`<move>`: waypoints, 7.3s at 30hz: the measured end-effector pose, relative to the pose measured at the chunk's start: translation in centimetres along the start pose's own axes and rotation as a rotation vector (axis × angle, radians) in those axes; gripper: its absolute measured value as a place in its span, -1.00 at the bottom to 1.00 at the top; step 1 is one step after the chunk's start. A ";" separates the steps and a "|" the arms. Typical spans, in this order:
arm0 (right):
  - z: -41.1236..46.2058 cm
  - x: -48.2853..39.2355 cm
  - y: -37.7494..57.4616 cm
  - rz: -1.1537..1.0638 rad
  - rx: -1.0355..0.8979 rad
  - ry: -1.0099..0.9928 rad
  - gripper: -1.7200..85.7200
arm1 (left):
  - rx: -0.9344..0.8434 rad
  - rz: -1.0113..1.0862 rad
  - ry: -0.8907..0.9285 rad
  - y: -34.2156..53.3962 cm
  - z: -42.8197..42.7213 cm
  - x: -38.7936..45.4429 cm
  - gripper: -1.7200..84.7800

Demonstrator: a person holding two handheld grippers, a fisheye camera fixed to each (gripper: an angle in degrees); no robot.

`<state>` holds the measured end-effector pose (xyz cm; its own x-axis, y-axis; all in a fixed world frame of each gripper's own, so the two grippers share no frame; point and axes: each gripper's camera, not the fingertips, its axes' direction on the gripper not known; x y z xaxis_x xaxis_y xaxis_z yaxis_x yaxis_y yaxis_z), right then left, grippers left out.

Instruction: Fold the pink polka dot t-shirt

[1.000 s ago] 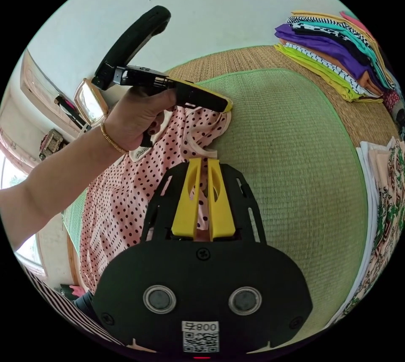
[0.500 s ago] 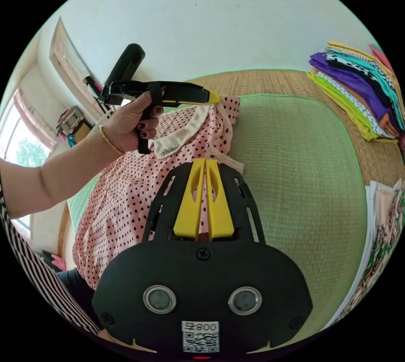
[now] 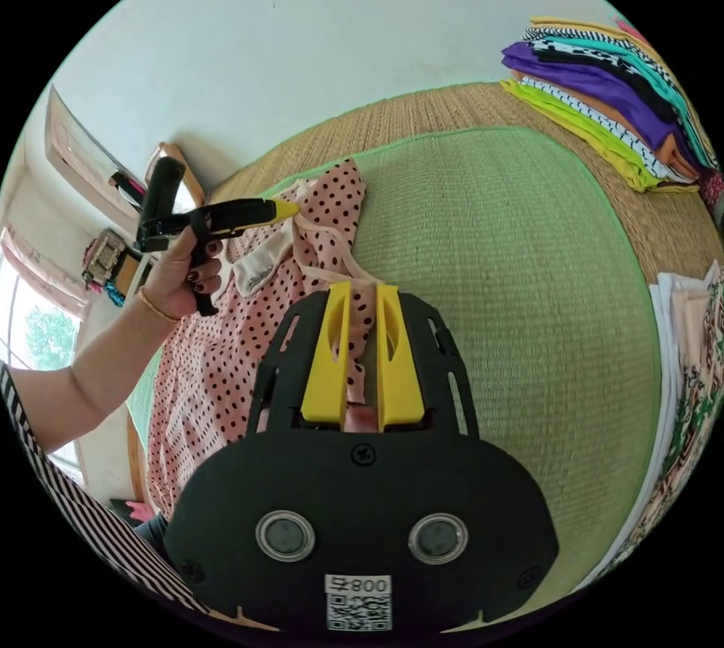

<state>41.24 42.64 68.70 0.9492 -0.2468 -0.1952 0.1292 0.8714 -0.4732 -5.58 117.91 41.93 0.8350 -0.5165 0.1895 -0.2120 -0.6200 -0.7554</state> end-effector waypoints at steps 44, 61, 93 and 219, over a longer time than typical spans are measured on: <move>3.0 -8.4 -1.7 -0.449 -0.149 0.013 -0.95 | 0.006 -0.047 -0.038 2.6 -3.9 -3.5 -0.90; 3.9 -6.5 -4.5 -0.407 -0.222 -0.251 -0.90 | -0.078 0.042 -0.138 4.4 -4.1 -1.3 -0.95; 5.2 -11.3 -10.3 -0.380 -0.073 -0.304 -0.96 | 0.107 -0.048 -0.054 23.4 -20.5 -2.0 -0.92; 10.1 -23.9 -4.4 -0.296 -0.336 -0.341 -0.96 | 0.104 -0.290 -0.156 72.3 -26.3 1.0 -0.95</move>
<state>20.89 49.00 84.13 0.9327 -0.2602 0.2498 0.3583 0.5894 -0.7240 -33.47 57.06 4.02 0.9221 -0.2263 0.3137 0.0917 -0.6600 -0.7457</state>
